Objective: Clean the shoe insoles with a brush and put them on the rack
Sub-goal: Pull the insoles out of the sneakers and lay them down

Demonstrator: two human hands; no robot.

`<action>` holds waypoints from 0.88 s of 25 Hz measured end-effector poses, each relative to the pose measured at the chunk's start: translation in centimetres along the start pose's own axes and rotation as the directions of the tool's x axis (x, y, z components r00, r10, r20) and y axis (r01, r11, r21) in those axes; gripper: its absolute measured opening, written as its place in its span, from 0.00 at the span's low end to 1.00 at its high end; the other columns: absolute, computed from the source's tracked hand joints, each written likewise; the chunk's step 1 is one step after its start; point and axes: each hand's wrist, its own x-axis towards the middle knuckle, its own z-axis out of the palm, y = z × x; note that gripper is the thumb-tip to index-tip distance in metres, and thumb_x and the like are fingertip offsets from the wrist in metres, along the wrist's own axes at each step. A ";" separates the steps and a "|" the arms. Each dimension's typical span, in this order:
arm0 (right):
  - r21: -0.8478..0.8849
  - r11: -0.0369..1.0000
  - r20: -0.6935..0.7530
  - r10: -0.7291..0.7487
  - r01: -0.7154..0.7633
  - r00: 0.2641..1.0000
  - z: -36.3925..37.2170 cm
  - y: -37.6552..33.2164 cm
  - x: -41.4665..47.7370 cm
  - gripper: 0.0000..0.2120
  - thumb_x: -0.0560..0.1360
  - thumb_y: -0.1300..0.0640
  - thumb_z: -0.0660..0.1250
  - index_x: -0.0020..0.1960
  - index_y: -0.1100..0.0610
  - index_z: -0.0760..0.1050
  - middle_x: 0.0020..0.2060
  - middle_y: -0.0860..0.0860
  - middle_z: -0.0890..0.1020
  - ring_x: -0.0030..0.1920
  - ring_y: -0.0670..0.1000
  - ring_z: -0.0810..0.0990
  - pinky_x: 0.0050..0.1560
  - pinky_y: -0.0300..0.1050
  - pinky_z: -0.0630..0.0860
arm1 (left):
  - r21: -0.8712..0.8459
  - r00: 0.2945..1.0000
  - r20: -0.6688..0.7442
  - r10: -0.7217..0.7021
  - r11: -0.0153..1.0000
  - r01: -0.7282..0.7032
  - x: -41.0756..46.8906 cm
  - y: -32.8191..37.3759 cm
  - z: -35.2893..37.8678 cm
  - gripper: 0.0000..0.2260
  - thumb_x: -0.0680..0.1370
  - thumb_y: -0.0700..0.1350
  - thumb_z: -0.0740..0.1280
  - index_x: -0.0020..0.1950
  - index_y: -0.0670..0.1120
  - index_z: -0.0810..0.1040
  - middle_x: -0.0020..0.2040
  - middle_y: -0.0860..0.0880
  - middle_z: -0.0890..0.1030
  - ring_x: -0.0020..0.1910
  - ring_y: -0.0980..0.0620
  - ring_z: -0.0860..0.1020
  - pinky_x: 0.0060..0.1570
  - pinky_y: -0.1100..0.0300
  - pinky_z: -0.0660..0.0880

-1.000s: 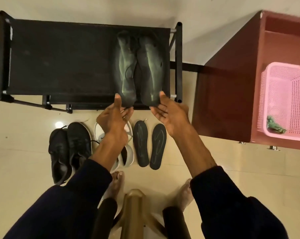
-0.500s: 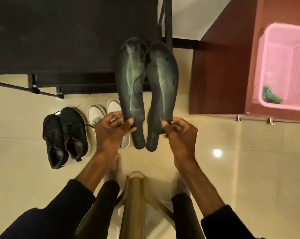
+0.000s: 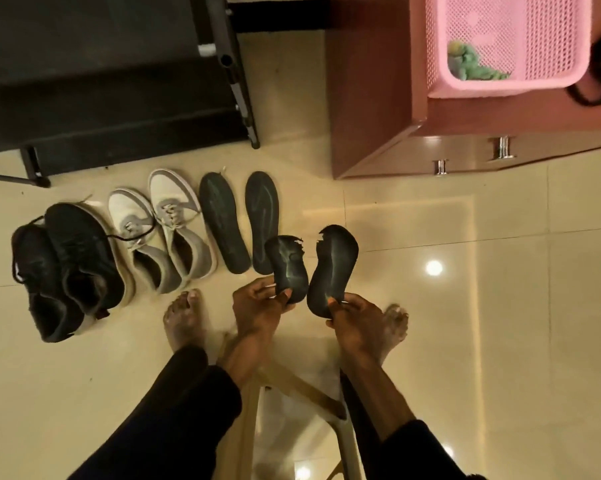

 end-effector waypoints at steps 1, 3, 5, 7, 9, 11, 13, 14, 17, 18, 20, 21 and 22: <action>0.014 1.000 -0.003 0.019 -0.019 1.000 0.3 0.1 1.3 0.04 0.76 0.61 0.74 0.50 0.55 0.83 0.41 0.52 0.85 0.38 0.52 0.85 0.33 0.34 0.79 | 0.022 1.000 -0.018 0.024 0.999 -0.024 1.1 -0.3 0.9 0.14 0.72 0.27 0.74 0.50 0.43 0.81 0.54 0.36 0.84 0.49 0.36 0.84 0.48 0.44 0.83; 0.093 0.994 -0.002 0.055 -0.055 0.998 1.3 0.7 4.2 0.06 0.75 0.63 0.75 0.52 0.57 0.83 0.41 0.51 0.84 0.37 0.51 0.84 0.34 0.37 0.79 | 0.056 0.998 0.003 0.060 0.997 -0.060 3.5 -0.8 2.4 0.16 0.72 0.30 0.75 0.58 0.40 0.80 0.54 0.38 0.84 0.50 0.38 0.84 0.49 0.44 0.84; 0.160 0.982 -0.002 0.105 -0.103 0.994 2.5 1.7 6.9 0.08 0.74 0.63 0.76 0.52 0.59 0.83 0.40 0.52 0.84 0.36 0.51 0.83 0.35 0.40 0.80 | 0.089 0.995 0.038 0.087 0.992 -0.090 6.0 -1.6 3.5 0.19 0.73 0.32 0.76 0.62 0.38 0.79 0.55 0.39 0.84 0.51 0.40 0.85 0.49 0.45 0.84; 0.161 0.977 0.022 0.140 -0.142 0.990 3.5 3.0 9.2 0.08 0.74 0.63 0.76 0.53 0.61 0.83 0.44 0.56 0.85 0.37 0.52 0.83 0.35 0.41 0.80 | 0.111 0.994 0.035 0.103 0.988 -0.106 8.1 -2.9 4.0 0.18 0.73 0.32 0.76 0.62 0.38 0.79 0.54 0.40 0.84 0.51 0.42 0.85 0.50 0.45 0.84; 0.119 0.982 0.060 0.138 -0.145 0.989 4.1 4.1 11.0 0.10 0.74 0.62 0.77 0.54 0.63 0.83 0.47 0.58 0.85 0.36 0.52 0.85 0.32 0.40 0.79 | 0.153 0.994 0.024 0.107 0.982 -0.110 9.6 -4.6 4.0 0.19 0.73 0.34 0.76 0.63 0.38 0.79 0.50 0.44 0.84 0.48 0.45 0.85 0.49 0.48 0.84; 0.005 0.992 0.100 0.126 -0.127 0.987 4.5 5.3 12.4 0.11 0.74 0.60 0.77 0.54 0.62 0.80 0.46 0.58 0.85 0.35 0.52 0.85 0.33 0.40 0.81 | 0.240 0.998 -0.014 0.066 0.969 -0.061 10.9 -5.9 3.8 0.20 0.73 0.38 0.78 0.63 0.37 0.79 0.47 0.45 0.84 0.45 0.46 0.84 0.51 0.48 0.84; -0.174 0.981 0.111 0.105 -0.084 0.988 4.4 6.3 12.9 0.14 0.72 0.58 0.79 0.53 0.58 0.77 0.49 0.57 0.84 0.41 0.55 0.86 0.43 0.48 0.85 | 0.287 0.997 -0.071 0.007 0.958 0.014 11.8 -7.0 3.2 0.20 0.73 0.41 0.79 0.61 0.36 0.80 0.48 0.42 0.84 0.44 0.44 0.84 0.53 0.45 0.83; -0.257 0.965 0.097 0.072 -0.045 0.993 4.3 6.7 13.2 0.15 0.70 0.56 0.80 0.51 0.56 0.77 0.51 0.56 0.84 0.45 0.57 0.86 0.48 0.53 0.85 | 0.276 0.997 -0.073 0.004 0.961 0.016 12.0 -7.1 2.9 0.17 0.74 0.42 0.78 0.59 0.35 0.80 0.48 0.41 0.84 0.44 0.43 0.84 0.53 0.45 0.83; -0.361 0.927 0.144 -0.049 0.098 0.988 3.9 6.4 13.4 0.08 0.67 0.54 0.78 0.44 0.50 0.81 0.47 0.52 0.85 0.46 0.57 0.86 0.50 0.56 0.85 | 0.102 0.999 0.014 0.051 0.993 -0.053 12.1 -6.3 3.0 0.07 0.79 0.41 0.72 0.52 0.37 0.83 0.46 0.41 0.85 0.45 0.41 0.84 0.48 0.48 0.82; -0.394 0.908 0.168 -0.082 0.143 0.982 3.9 5.6 13.4 0.05 0.67 0.53 0.76 0.42 0.50 0.83 0.44 0.51 0.86 0.45 0.56 0.86 0.49 0.56 0.85 | 0.083 0.995 0.037 0.092 0.992 -0.095 12.1 -5.7 3.3 0.07 0.80 0.42 0.71 0.51 0.38 0.83 0.45 0.42 0.86 0.44 0.41 0.85 0.45 0.50 0.83; -0.432 0.876 0.207 -0.133 0.213 0.969 3.9 3.3 13.5 0.10 0.64 0.49 0.74 0.44 0.51 0.84 0.43 0.51 0.87 0.45 0.56 0.87 0.48 0.56 0.85 | 0.145 0.979 0.089 0.183 0.970 -0.195 12.4 -3.7 3.9 0.06 0.80 0.45 0.71 0.48 0.43 0.85 0.43 0.43 0.86 0.43 0.41 0.85 0.44 0.51 0.84; -0.446 0.860 0.234 -0.153 0.246 0.960 4.0 1.9 13.3 0.15 0.63 0.47 0.73 0.46 0.52 0.84 0.45 0.52 0.86 0.46 0.57 0.86 0.48 0.56 0.85 | 0.246 0.963 0.151 0.221 0.936 -0.253 12.7 -2.4 4.1 0.07 0.80 0.46 0.72 0.45 0.45 0.85 0.41 0.44 0.86 0.43 0.41 0.85 0.44 0.49 0.84; -0.468 0.836 0.269 -0.173 0.286 0.948 3.9 0.5 13.0 0.16 0.63 0.48 0.74 0.48 0.54 0.84 0.47 0.52 0.86 0.47 0.56 0.86 0.49 0.55 0.85 | 0.367 0.944 0.241 0.224 0.880 -0.302 12.7 -0.8 4.1 0.08 0.80 0.47 0.72 0.43 0.46 0.84 0.41 0.44 0.86 0.42 0.42 0.85 0.45 0.47 0.84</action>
